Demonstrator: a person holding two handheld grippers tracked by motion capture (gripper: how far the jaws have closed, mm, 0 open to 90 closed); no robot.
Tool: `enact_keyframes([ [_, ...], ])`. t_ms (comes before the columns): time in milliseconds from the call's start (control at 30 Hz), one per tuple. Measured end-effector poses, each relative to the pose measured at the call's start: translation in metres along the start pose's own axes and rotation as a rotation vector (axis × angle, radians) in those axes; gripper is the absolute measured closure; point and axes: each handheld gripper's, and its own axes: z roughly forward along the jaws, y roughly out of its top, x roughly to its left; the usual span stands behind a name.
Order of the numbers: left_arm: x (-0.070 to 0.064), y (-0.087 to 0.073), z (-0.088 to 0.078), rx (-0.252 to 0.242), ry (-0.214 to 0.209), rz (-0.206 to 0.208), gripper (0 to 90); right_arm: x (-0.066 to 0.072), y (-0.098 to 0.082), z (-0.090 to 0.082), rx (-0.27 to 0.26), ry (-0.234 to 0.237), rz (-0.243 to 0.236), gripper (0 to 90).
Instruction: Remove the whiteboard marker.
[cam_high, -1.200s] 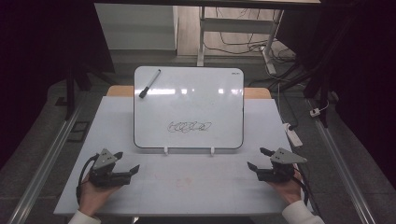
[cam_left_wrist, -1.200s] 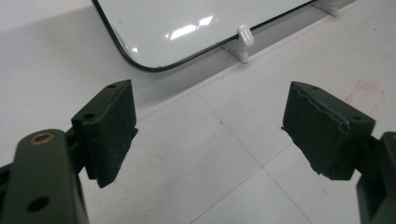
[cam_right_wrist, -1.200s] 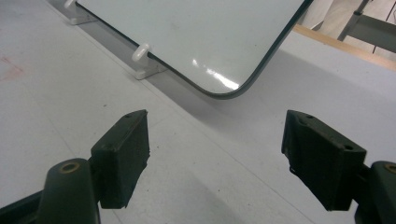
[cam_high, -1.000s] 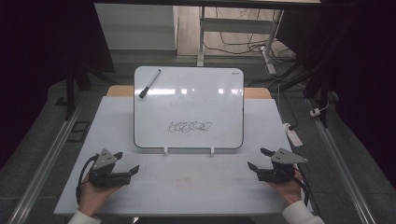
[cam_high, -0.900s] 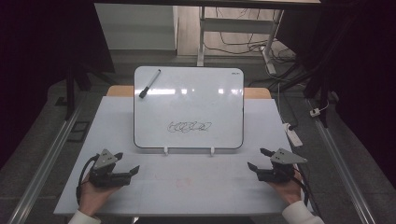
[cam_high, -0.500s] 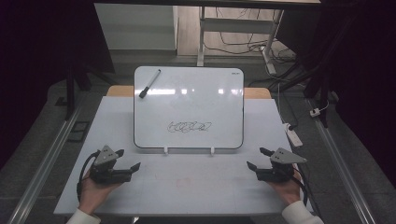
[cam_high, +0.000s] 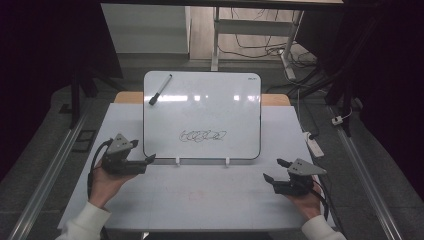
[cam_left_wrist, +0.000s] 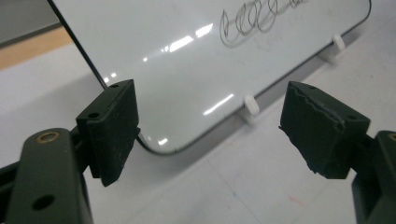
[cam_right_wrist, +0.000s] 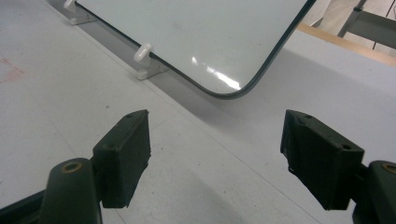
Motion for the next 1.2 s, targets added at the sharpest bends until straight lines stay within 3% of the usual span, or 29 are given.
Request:
enact_keyframes([
  [333, 0.004, 0.055, 0.015, 0.004, 0.006, 0.056, 20.5, 0.000, -0.001, 0.000, 0.004, -0.015, 0.006, 24.2],
  [433, 0.006, 0.067, 0.020, 0.003, 0.027, 0.070, 20.8, 0.000, -0.001, 0.000, 0.008, -0.015, 0.006, 24.3],
  [1200, 0.033, 0.125, 0.059, 0.006, 0.170, 0.133, 26.5, -0.001, -0.004, 0.003, 0.028, -0.005, 0.011, 25.2],
])
